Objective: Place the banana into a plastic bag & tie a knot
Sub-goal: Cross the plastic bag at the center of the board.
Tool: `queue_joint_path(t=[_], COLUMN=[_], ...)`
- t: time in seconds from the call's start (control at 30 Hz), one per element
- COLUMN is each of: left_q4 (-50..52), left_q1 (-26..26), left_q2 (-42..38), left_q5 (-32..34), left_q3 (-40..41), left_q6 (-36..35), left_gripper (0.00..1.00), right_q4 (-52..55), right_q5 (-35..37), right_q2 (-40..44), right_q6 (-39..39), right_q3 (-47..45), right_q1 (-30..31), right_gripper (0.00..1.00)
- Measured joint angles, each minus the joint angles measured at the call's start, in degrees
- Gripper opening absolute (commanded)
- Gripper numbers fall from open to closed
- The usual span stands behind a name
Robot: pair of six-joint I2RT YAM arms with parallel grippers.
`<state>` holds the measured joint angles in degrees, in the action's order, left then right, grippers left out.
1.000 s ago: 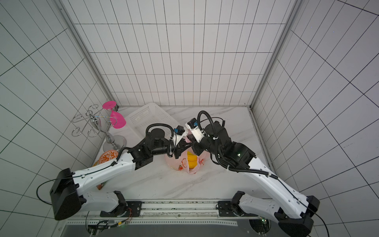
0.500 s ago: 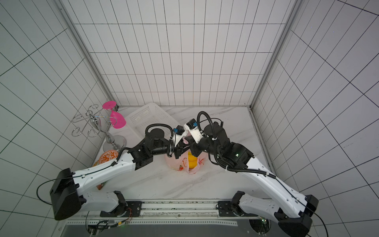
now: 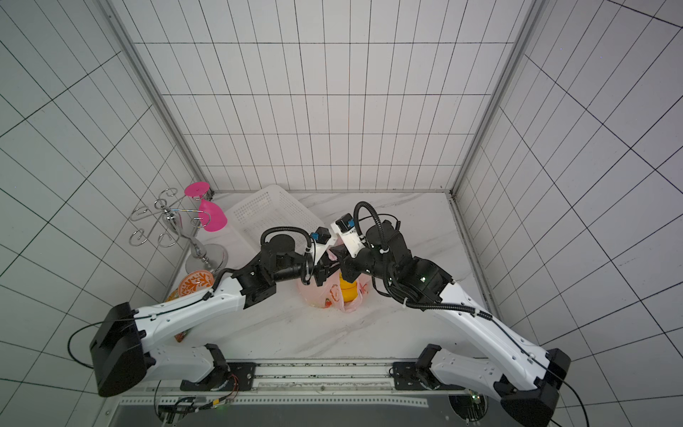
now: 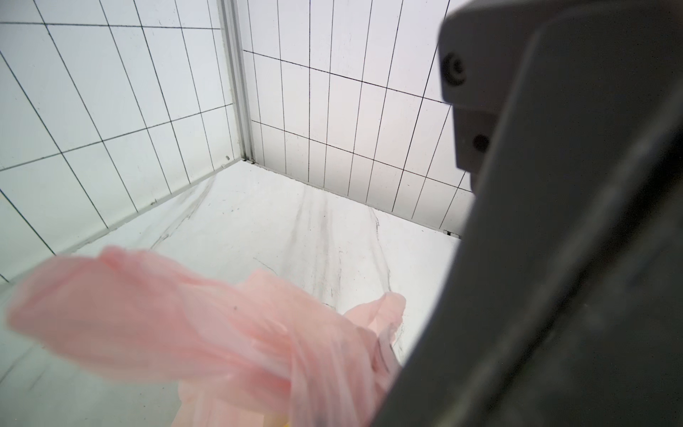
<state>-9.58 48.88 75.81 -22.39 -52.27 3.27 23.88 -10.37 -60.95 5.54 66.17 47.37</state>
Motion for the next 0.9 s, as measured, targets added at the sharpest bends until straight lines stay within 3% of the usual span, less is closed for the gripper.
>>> queue_joint_path(t=[0.2, 0.27, 0.47, 0.57, 0.73, 0.9], left_q4=[-2.38, -3.76, -5.16, -5.51, -5.97, -5.79], left_q1=[-0.15, -0.2, -0.26, -0.31, -0.31, 0.24], left_q2=[0.0, -0.09, -0.31, -1.01, -2.36, -2.64], left_q5=[0.31, 0.5, 1.2, 1.27, 0.42, -1.33], left_q3=[1.14, 1.81, 2.84, 3.85, 5.49, 5.49], left_q6=[-0.22, -0.15, -0.59, -1.51, -3.58, -5.86], left_gripper=[0.0, 0.0, 0.0, 0.0, 0.0, 0.0], right_q4=[-0.33, -0.15, 1.88, 4.07, 6.16, 6.93], right_q5=[-0.52, -0.81, 0.09, 1.16, 1.95, 1.22], right_q2=[0.37, 0.5, 2.05, 4.37, 6.71, 1.11], right_q6=[1.27, 1.4, 1.36, 0.74, 0.44, 0.81], right_q3=[-0.55, -0.55, -0.52, -0.44, -0.02, 2.23], right_q1=[-1.03, -1.25, -1.29, -1.81, -5.16, -8.96], right_gripper=[0.0, 0.07, 0.55, 0.64, 0.65, 0.63])
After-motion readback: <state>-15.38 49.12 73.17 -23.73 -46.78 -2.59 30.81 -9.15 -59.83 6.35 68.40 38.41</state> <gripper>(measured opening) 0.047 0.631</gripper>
